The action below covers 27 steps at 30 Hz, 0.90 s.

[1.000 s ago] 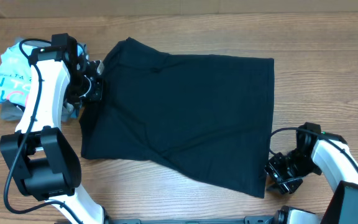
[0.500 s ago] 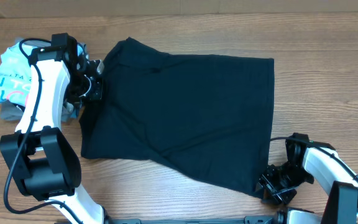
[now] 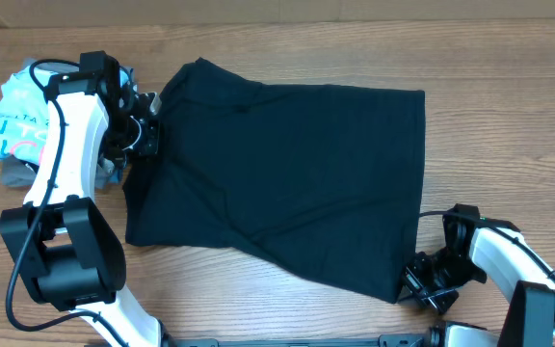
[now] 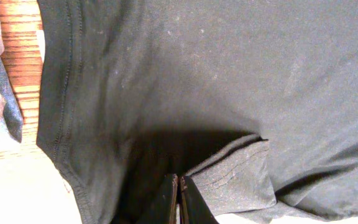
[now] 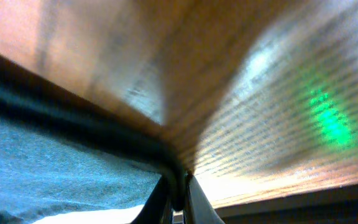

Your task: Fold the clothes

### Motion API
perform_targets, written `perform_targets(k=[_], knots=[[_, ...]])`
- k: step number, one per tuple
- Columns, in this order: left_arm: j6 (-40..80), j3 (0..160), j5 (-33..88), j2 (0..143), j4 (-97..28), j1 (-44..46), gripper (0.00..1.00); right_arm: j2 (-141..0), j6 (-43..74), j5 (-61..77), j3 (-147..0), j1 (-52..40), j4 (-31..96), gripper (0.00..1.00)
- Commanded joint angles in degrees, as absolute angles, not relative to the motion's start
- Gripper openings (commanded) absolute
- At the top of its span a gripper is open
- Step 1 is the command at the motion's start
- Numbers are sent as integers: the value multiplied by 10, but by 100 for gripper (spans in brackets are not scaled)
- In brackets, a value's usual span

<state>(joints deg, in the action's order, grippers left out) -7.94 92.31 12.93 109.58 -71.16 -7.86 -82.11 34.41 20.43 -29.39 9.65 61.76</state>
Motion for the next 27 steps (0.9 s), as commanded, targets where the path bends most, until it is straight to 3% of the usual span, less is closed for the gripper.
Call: perform_targets(k=[1,11,27], knots=[[-92,937,121,1097,-712,-76,4,-800,326,203,-343,93,634,4],[-93,937,110,1097,-714,-76,4,-778,311,205,-513,94,695,4],[-117,937,121,1097,-616,-75,4,-782,363,203,-514,94,446,4]])
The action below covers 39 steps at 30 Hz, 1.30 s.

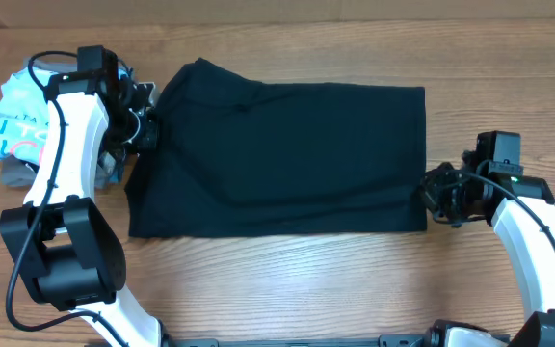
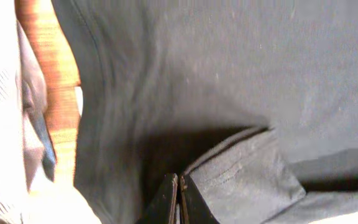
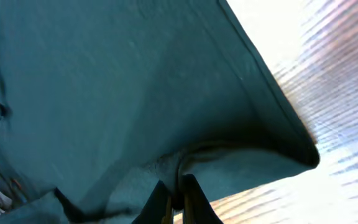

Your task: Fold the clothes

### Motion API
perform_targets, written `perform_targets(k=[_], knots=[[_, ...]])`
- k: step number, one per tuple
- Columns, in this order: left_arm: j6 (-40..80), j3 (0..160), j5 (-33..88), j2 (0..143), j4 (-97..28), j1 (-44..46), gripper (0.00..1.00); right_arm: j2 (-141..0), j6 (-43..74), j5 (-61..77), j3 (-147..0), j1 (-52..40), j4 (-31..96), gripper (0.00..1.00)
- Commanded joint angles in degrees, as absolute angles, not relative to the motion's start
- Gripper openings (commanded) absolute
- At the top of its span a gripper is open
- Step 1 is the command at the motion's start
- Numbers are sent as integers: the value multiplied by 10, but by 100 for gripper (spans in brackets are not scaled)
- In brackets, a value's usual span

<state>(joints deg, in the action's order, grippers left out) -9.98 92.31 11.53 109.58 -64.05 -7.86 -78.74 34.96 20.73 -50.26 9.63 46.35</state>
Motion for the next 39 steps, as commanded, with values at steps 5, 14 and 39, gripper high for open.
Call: perform_targets(k=[5,14,39], knots=[[-143,937,121,1097,-577,-74,4,-808,365,194,-514,94,415,4],[-149,936,121,1098,-534,-74,5,-852,365,194,-514,94,360,5],[-120,995,139,1096,-716,-117,63,-831,250,220,-514,201,484,59]])
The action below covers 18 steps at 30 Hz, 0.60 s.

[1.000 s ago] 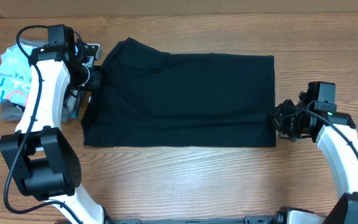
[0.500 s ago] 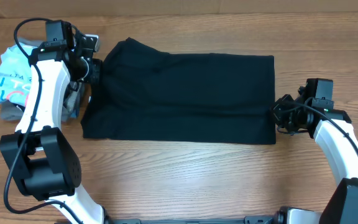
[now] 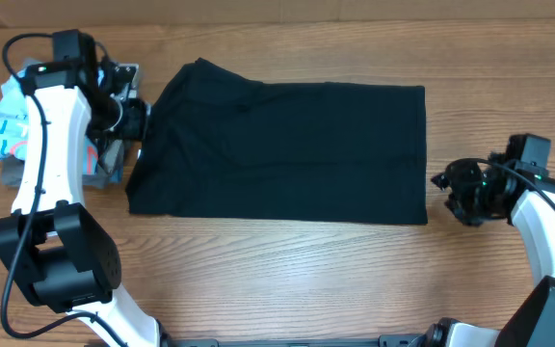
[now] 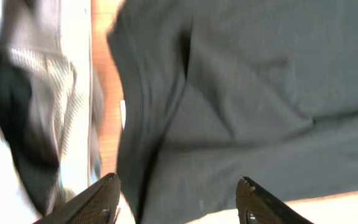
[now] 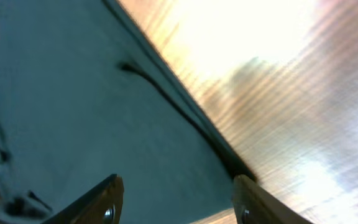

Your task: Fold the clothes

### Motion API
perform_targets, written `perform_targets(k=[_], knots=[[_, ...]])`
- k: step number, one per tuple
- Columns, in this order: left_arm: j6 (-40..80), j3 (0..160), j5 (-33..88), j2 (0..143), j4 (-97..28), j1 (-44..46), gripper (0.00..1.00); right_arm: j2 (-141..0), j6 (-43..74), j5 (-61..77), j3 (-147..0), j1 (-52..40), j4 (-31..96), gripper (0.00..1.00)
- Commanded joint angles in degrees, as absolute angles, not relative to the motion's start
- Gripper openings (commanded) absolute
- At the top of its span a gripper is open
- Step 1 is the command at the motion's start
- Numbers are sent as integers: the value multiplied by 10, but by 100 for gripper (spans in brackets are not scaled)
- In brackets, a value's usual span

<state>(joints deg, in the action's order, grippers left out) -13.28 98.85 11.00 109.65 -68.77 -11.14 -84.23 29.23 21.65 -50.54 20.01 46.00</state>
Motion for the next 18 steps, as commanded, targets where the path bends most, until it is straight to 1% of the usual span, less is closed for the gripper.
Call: perform_targets(k=[1,4,7,11,14,15,16,17,18], knots=[[-120,993,149,1096,-733,-116,63,-834,240,209,-513,197,509,59],[-120,985,164,1096,-751,-111,63,-846,237,185,-494,183,530,59],[-120,973,164,1096,-753,-108,64,-854,241,186,-437,166,481,57],[-120,963,164,1096,-750,-108,65,-854,243,239,-389,164,411,49],[-120,960,164,1096,-749,-107,66,-854,258,233,-379,164,372,42],[-120,960,164,1096,-749,-107,66,-854,257,228,-379,164,358,40],[-120,960,164,1096,-750,-108,66,-854,257,222,-379,166,347,33],[-120,960,164,1096,-750,-107,66,-854,258,215,-380,170,335,20],[-120,960,164,1096,-751,-107,66,-854,257,215,-380,175,330,11]])
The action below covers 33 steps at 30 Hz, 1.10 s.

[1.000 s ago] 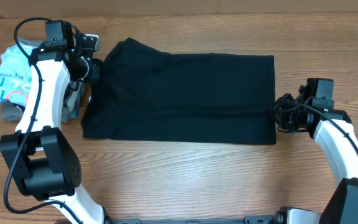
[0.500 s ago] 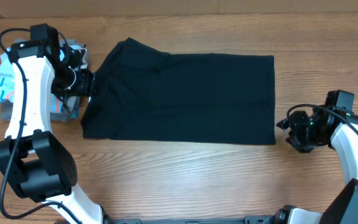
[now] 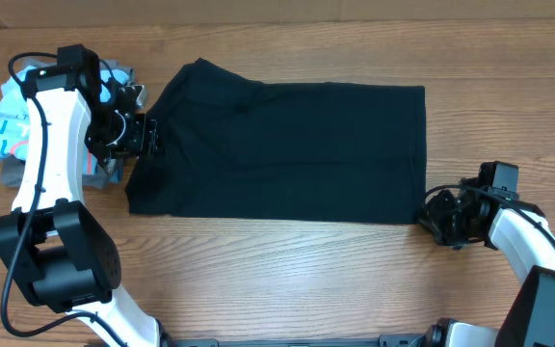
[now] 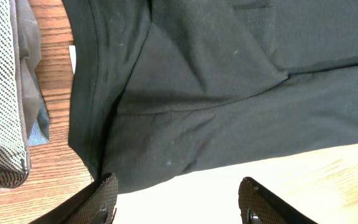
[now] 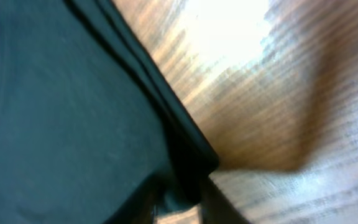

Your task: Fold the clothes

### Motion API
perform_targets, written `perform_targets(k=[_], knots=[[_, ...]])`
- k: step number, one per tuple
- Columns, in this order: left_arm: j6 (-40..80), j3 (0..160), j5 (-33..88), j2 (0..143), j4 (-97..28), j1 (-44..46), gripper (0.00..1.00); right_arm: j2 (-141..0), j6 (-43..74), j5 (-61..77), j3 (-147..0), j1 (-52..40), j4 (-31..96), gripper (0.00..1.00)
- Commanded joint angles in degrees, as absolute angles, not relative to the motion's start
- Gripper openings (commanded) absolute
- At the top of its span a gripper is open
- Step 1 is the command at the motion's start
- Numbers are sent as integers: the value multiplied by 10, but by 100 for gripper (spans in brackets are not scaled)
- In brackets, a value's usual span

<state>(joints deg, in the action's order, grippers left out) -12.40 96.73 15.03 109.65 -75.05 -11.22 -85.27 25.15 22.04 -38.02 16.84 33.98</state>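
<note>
A black garment (image 3: 287, 145) lies flat on the table as a folded rectangle. My left gripper (image 3: 150, 138) hovers at its left edge. In the left wrist view this gripper (image 4: 179, 190) is open wide, with the dark cloth (image 4: 197, 74) beyond the fingertips and nothing between them. My right gripper (image 3: 430, 217) sits at the garment's near right corner. In the right wrist view its jaws (image 5: 182, 199) stand close together on the folded corner of the cloth (image 5: 55, 112).
A pile of other clothes (image 3: 17, 116), white with teal lettering over grey, lies at the far left beside the left arm; its striped edge (image 4: 5, 93) shows in the left wrist view. Bare wooden table (image 3: 287, 280) runs along the front.
The right gripper was open to the right of the garment, apart from it; now it is at the near right corner with jaws shut on the cloth. The left gripper, still open, shifted slightly nearer along the left edge.
At first both grippers were shut on the garment, left on its left edge, right on the near right corner, with the front edge slanting. Then the right corner sat farther back and the garment was a rectangle. Then both were open; now the right grips the corner.
</note>
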Motion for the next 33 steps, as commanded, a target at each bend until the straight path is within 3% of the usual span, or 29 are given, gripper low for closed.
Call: perform_targets(k=[1,10,11,12,13,20,26,33], knots=[[-120,960,164,1096,-753,-107,66,-853,257,209,-385,186,337,4],[-120,960,195,1096,-759,-105,66,-823,279,-8,-511,245,581,4],[-120,960,208,1096,-756,-101,66,-820,279,-8,-516,245,588,11],[-120,959,214,1096,-753,-96,66,-818,279,-8,-516,245,590,31],[-120,956,218,1096,-748,-87,66,-817,279,-4,-517,245,593,41],[-121,912,224,1096,-653,2,68,-801,272,57,-545,249,613,43],[-115,860,223,1098,-502,88,70,-775,119,282,-555,241,576,43],[9,860,237,1115,-356,114,68,-775,120,282,-555,238,556,43]])
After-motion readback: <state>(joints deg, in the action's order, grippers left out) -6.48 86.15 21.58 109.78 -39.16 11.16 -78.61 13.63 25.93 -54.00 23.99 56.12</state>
